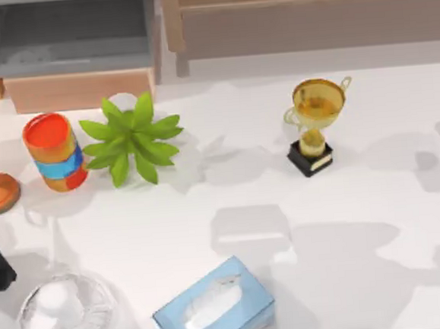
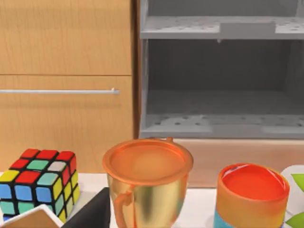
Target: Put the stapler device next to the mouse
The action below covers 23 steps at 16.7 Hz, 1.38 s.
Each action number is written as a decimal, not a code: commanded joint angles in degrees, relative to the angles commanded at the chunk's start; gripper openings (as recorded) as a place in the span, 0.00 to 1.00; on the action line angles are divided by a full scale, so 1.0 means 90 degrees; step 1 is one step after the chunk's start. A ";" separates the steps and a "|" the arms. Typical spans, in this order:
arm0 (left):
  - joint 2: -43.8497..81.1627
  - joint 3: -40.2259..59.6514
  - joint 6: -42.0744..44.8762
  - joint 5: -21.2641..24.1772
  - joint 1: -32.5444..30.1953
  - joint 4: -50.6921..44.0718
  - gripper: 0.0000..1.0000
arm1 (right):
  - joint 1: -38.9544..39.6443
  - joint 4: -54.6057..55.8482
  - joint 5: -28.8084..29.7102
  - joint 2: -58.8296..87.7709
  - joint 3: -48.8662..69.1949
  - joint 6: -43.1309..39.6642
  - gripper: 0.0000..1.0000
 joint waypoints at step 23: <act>0.0000 0.0000 0.0000 0.0000 0.0000 0.0000 1.00 | -0.0232 -0.1329 -0.0013 0.4803 0.2706 0.0378 1.00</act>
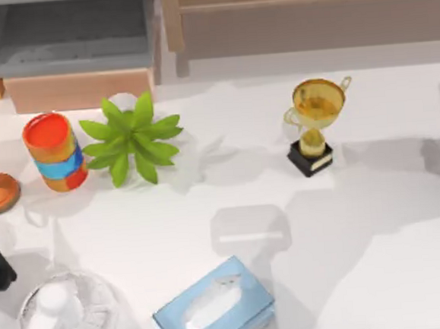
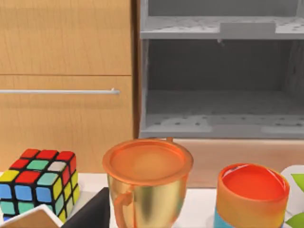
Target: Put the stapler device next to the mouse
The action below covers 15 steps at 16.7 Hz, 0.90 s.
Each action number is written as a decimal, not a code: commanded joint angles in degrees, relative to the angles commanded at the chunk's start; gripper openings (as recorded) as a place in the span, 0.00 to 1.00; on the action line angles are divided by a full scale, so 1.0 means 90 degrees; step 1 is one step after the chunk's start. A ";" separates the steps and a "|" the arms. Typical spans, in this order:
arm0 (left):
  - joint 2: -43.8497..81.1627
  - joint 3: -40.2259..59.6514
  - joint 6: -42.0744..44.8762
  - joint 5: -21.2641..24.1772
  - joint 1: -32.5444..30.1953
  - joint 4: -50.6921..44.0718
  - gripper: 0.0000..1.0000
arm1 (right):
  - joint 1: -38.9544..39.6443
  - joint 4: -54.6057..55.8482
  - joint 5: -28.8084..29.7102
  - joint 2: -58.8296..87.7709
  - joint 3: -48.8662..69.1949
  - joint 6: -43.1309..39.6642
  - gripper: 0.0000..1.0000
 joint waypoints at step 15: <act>0.0000 0.0000 0.0000 0.0000 0.0000 0.0000 1.00 | 0.0000 0.0110 0.0001 0.0063 -0.0073 -0.0001 0.25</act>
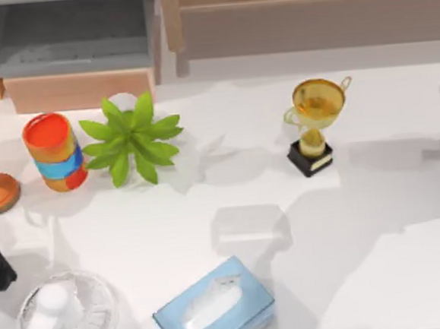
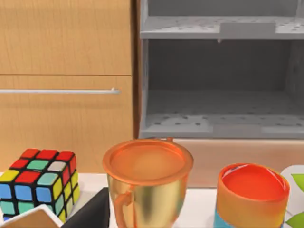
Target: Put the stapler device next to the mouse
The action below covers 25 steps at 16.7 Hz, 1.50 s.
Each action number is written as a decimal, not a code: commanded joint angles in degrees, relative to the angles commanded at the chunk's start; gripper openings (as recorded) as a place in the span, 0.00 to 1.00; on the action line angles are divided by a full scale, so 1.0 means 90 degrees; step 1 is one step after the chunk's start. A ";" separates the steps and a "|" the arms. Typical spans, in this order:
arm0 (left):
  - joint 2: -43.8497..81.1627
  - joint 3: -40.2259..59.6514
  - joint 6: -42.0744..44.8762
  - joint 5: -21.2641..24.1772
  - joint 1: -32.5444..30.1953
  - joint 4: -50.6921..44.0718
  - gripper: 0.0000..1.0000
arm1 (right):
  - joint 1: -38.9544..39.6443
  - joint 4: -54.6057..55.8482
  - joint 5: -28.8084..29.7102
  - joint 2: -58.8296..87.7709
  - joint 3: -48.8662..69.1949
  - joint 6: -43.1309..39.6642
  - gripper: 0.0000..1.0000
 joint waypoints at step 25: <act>0.0000 0.0000 0.0000 0.0000 0.0000 0.0000 1.00 | 0.0086 -0.0720 0.0044 -0.0369 0.0401 0.0072 0.00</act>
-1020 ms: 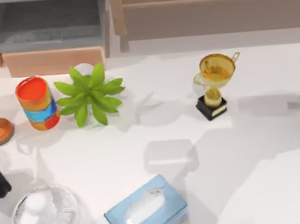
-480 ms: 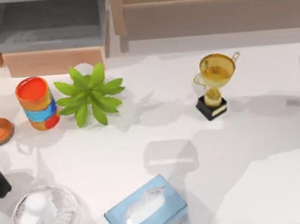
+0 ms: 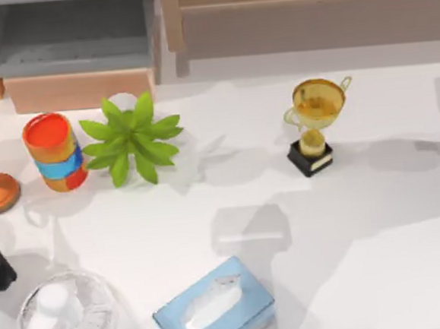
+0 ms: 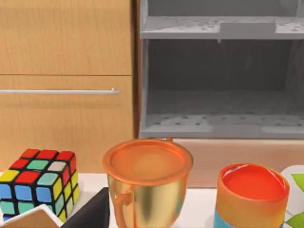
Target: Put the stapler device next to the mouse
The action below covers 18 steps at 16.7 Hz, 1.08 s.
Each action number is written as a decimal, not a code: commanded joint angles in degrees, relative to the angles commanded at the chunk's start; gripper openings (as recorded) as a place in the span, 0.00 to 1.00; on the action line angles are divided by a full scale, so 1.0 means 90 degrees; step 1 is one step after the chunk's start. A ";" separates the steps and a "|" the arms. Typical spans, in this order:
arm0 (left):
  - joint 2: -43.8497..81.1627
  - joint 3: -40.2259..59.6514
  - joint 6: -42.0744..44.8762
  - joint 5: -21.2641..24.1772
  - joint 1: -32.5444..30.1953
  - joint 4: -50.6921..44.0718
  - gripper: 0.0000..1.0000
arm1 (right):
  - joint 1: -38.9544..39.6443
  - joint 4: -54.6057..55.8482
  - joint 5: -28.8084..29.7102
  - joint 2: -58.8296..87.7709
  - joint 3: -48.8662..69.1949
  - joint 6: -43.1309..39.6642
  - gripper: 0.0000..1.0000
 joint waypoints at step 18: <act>0.0000 0.0000 0.0000 0.0000 0.0000 0.0000 1.00 | 0.4547 -0.0458 -0.0081 -0.0225 0.0203 0.3156 0.00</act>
